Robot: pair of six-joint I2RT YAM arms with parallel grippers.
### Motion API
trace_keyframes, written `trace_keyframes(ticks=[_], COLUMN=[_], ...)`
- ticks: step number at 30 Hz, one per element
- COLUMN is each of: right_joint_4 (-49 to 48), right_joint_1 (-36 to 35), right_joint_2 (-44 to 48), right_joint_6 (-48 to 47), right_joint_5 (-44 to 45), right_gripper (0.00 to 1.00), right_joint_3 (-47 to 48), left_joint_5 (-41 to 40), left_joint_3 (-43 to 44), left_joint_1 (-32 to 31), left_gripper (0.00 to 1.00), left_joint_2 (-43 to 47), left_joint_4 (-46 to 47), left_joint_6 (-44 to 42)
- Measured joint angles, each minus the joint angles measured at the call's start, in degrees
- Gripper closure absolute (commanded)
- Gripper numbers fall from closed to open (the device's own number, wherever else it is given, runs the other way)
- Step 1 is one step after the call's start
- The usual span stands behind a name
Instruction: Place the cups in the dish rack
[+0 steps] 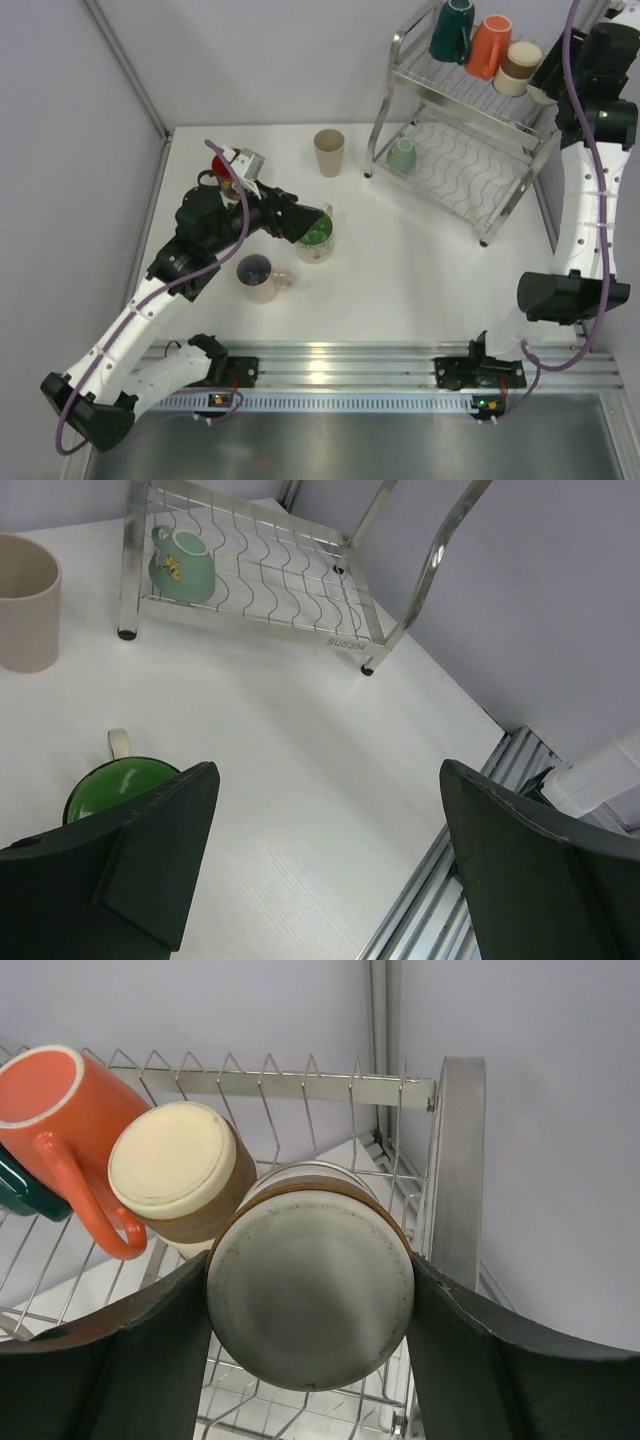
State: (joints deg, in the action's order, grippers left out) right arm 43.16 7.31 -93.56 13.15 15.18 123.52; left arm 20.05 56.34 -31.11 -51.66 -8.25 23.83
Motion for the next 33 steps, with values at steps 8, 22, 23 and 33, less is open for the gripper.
trace_keyframes(ticks=[8,22,23,33], right_joint_4=[0.6,0.7,0.6,-0.1], right_joint_1=[0.0,0.0,0.0,0.0], right_joint_2=[-2.6,-4.2,-4.2,-4.2], right_joint_6=[-0.3,-1.1,-1.1,-1.0], right_joint_5=[-0.1,0.4,0.5,0.6], right_gripper=[0.92,0.4,0.36,0.19], right_joint_3=[1.0,2.6,2.6,2.6], left_joint_5=[0.1,0.5,0.5,1.3], left_joint_3=[0.0,0.0,0.0,0.0], left_joint_1=[0.0,0.0,0.0,0.0], left_gripper=[0.03,0.03,0.03,0.03], left_joint_2=[-0.5,-1.4,-1.4,-1.4], left_joint_4=[0.0,0.0,0.0,0.0], left_joint_6=[0.3,1.5,1.6,1.9])
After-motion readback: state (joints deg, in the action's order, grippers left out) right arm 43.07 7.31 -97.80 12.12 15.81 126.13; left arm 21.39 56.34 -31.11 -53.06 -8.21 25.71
